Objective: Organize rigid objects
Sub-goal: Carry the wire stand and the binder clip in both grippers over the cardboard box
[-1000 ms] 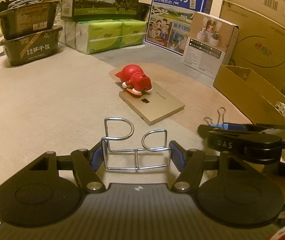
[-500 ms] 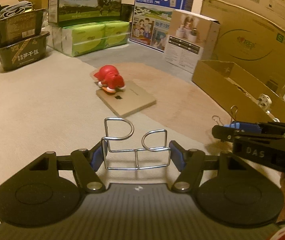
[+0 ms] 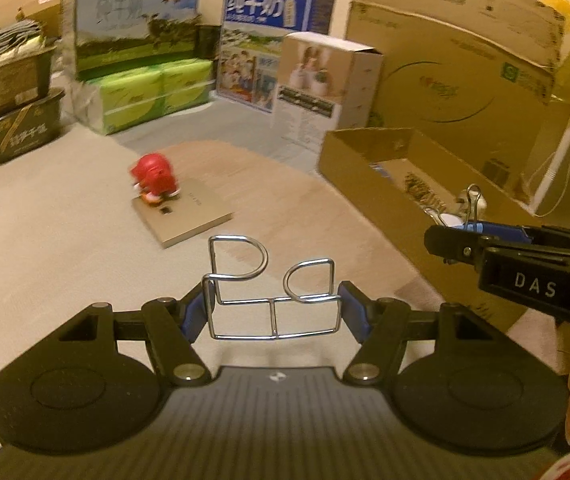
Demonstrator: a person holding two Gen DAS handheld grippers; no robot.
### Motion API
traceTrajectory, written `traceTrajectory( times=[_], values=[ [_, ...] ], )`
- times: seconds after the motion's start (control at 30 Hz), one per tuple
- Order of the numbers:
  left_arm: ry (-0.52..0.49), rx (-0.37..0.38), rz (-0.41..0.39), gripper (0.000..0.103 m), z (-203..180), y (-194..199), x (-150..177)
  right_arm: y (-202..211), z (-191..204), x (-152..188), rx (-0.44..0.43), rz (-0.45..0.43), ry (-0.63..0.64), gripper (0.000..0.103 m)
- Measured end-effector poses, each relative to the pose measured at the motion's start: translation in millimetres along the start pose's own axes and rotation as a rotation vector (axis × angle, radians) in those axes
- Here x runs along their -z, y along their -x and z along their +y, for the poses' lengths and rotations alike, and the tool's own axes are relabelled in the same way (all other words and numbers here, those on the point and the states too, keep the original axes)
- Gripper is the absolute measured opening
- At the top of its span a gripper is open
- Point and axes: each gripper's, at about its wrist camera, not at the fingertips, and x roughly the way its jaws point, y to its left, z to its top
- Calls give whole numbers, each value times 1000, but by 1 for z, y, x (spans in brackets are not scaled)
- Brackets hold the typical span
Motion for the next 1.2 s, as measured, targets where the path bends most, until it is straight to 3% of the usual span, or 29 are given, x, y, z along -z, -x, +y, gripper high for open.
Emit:
traceTrajectory(
  times=[0.6,0.87,1.2],
  values=[
    [-95,141,-34,65,-93,-16,-40,49,-111,-14,148,-46,-89,41],
    [-152,215,-39,65,-144,-45,-60,49,-170,-22,200,-38,-142,41],
    [-209,250,11,65,-180,-86,-50,32,-206,-9,212,5,-189,41]
  ],
)
